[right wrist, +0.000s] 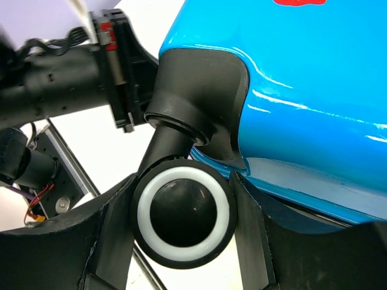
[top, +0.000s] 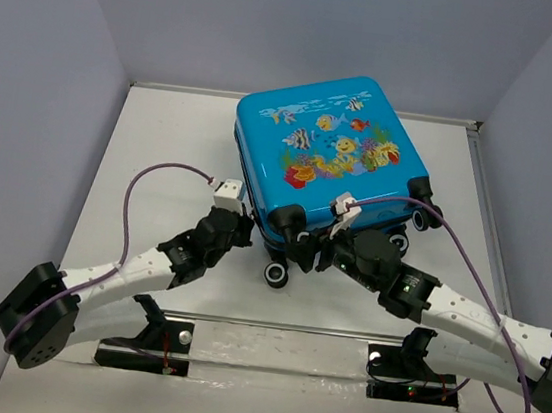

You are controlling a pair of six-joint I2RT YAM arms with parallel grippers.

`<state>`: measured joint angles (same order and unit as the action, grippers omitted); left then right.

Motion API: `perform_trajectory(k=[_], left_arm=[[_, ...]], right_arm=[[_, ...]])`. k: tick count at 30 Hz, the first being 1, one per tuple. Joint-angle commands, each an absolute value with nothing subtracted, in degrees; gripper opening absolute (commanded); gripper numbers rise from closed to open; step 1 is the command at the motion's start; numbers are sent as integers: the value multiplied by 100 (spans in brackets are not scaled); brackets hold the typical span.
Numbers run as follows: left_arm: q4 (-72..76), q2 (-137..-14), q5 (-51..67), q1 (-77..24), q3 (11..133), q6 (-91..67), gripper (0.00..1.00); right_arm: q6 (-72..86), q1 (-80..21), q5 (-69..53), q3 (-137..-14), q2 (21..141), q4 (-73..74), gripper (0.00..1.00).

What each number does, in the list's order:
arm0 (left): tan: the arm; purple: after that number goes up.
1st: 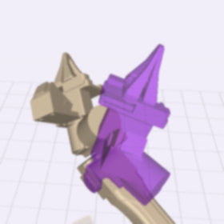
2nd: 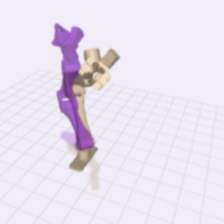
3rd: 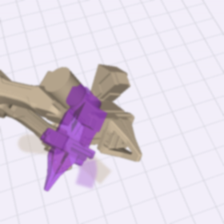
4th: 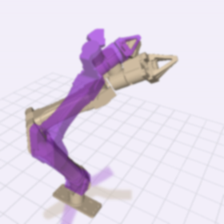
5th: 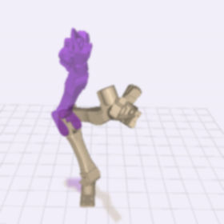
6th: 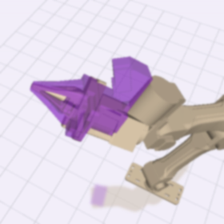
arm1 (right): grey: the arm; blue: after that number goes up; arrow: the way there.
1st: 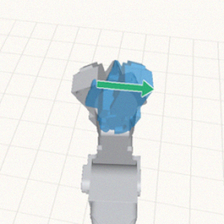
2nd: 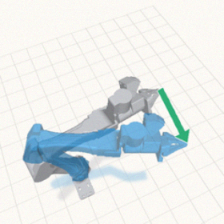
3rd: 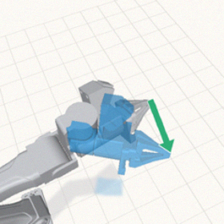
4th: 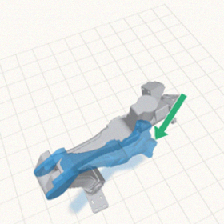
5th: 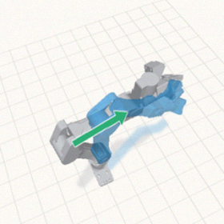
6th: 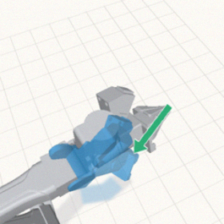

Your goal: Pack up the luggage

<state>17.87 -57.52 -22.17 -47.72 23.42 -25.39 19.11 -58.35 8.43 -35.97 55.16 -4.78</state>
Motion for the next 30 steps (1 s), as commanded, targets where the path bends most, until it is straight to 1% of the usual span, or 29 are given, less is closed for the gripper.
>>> perform_trajectory(k=[1,6,8,9,10,11,13,14,15,16,17,18,19,20,21,22,23,24,25,28,29,30], left_arm=[[1933,-6371,-3199,-3938,2829,-2391,6],[2091,-7039,-3331,-3762,3365,-2417,6],[2048,-7023,-3322,-3753,3489,-2556,6],[1987,-6953,-3314,-3753,3498,-2653,11],[1934,-6822,-3313,-3753,3472,-2750,23],[1794,-6455,-3331,-3744,3341,-2916,53],[1531,-5936,-3392,-3753,3209,-3058,80],[1164,-5315,-3471,-3753,3130,-3119,97],[960,-5004,-3498,-3736,3120,-3233,99],[566,-4662,-3489,-3727,3155,-3260,99],[371,-4040,-3446,-3727,3199,-3269,99],[213,-3791,-3384,-3718,3269,-3270,99],[63,-3553,-3288,-3709,3339,-3235,99],[-295,-3377,-3130,-3718,3531,-3252,99],[-455,-3114,-3051,-3709,3646,-3330,99],[-631,-3024,-2963,-3709,3900,-3375,99],[-876,-2963,-2779,-3709,3998,-3384,99],[-983,-2831,-2708,-3709,4103,-3384,99],[-1089,-2769,-2637,-3700,4183,-3358,99],[-1458,-2497,-2479,-3709,4386,-3340,99],[-1616,-2435,-2461,-3709,4421,-3375,99],[-1652,-2304,-2426,-3709,4412,-3358,99]], right_arm=[[2021,-5783,984,-3402,5168,299,7],[2065,-5783,783,-3375,5212,273,7],[2057,-5783,712,-3375,5282,168,7],[2057,-5783,616,-3375,5317,123,7],[2057,-5783,554,-3375,5352,71,7],[2057,-5783,475,-3384,5440,-121,7],[2065,-5783,273,-3480,5572,-272,7],[2065,-5783,185,-3541,5677,-438,7],[2065,-5783,98,-3612,5791,-535,7],[2057,-5879,-8,-3812,6088,-606,7],[2039,-5932,-165,-3936,6265,-772,7],[2013,-5985,-210,-4077,6449,-834,7],[1995,-5985,-315,-4235,6651,-878,12],[1978,-6064,-369,-4637,7071,-879,24],[1917,-6143,-395,-4849,7284,-792,53],[1881,-6213,-335,-5269,7599,-713,66],[1829,-6283,-264,-5439,7690,-634,78],[1724,-6336,-142,-5580,7734,-424,100],[1688,-6337,-88,-5677,7717,-317,100],[1486,-6390,156,-5810,7174,200,100],[1407,-6390,236,-5810,6954,333,100],[1302,-6390,455,-5792,6465,595,100]])
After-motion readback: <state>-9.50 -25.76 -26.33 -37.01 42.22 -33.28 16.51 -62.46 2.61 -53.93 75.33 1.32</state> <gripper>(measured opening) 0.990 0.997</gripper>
